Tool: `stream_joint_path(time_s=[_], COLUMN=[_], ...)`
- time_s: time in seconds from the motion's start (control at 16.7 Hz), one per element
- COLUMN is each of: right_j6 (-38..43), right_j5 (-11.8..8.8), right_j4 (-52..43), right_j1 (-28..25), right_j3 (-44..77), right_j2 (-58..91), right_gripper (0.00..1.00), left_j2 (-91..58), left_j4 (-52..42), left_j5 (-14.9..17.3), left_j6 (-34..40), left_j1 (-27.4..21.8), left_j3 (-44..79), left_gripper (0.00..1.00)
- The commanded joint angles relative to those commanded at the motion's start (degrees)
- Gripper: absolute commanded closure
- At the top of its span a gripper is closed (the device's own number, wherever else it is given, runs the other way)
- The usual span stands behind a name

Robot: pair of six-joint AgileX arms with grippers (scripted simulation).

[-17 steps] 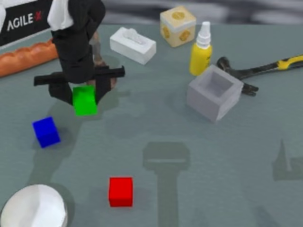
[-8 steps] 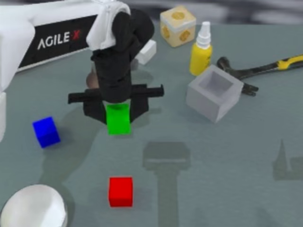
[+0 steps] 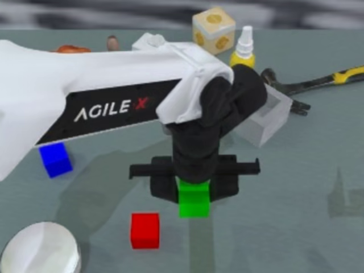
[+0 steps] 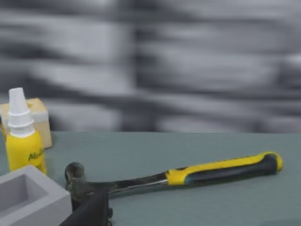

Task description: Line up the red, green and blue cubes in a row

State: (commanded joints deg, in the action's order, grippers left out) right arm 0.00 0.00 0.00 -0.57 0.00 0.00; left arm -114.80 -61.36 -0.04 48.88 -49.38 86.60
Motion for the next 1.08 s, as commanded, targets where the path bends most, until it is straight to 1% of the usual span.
stream_joint_path(time_s=[0.36,0.78,1.08], right_j6=[0.0,0.0,0.0], right_j5=[0.0,0.0,0.0], right_j4=[0.0,0.0,0.0], right_j1=[0.0,0.0,0.0], right_j3=[0.0,0.0,0.0], right_j2=[0.0,0.0,0.0], right_gripper=[0.0,0.0,0.0], left_j2=[-0.54,-4.88,-5.27], left_j4=[0.9,13.54,14.34], left_j5=[0.01,0.05,0.04], left_j6=[-0.2,0.11,0.14], left_j1=[0.12,-0.16,-0.22], left_j3=[-0.56,-8.48,-9.07], left_gripper=[1.0,1.0,1.0])
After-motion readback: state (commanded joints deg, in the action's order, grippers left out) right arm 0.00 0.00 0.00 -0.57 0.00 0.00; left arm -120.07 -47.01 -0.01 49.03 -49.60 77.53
